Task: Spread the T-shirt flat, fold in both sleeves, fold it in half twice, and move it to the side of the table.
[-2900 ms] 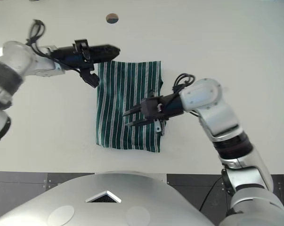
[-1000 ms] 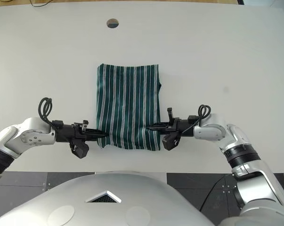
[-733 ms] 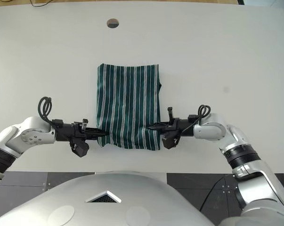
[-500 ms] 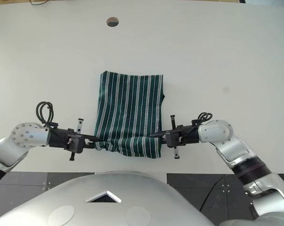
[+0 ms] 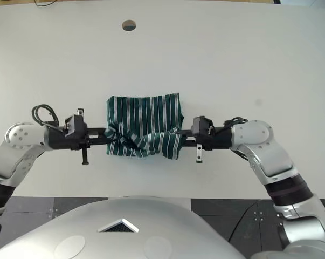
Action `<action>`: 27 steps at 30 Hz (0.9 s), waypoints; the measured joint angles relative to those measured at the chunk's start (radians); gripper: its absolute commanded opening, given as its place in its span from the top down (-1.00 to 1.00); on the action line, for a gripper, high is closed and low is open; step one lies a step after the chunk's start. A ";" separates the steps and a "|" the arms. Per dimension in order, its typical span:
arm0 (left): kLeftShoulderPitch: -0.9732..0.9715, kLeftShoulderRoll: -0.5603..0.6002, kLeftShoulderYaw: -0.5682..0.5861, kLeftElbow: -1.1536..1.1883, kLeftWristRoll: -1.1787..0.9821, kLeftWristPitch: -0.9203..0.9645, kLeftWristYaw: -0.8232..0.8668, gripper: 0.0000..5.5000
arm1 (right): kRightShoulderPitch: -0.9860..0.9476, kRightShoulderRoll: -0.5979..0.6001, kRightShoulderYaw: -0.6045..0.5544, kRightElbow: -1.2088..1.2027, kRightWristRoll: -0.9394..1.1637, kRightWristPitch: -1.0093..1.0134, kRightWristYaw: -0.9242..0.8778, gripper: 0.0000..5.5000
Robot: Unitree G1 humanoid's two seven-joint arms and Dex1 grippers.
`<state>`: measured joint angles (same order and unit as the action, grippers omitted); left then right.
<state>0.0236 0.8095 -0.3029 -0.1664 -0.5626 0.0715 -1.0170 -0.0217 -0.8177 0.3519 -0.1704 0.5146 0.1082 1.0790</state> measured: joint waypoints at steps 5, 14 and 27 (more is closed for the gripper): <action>-0.157 -0.107 0.046 0.226 0.022 0.037 -0.021 0.95 | -0.086 0.097 -0.035 0.071 0.010 0.137 -0.032 0.95; -0.301 -0.226 0.060 0.339 0.168 0.117 0.028 0.69 | -0.187 0.239 -0.069 0.234 -0.033 0.282 -0.107 0.71; -0.451 -0.327 0.216 0.627 0.272 0.234 0.260 0.37 | -0.321 0.427 -0.375 0.430 0.120 0.550 -0.321 0.41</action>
<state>-0.4275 0.4820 -0.0865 0.4610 -0.2902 0.3058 -0.7572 -0.3422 -0.3907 -0.0234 0.2599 0.6347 0.6582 0.7579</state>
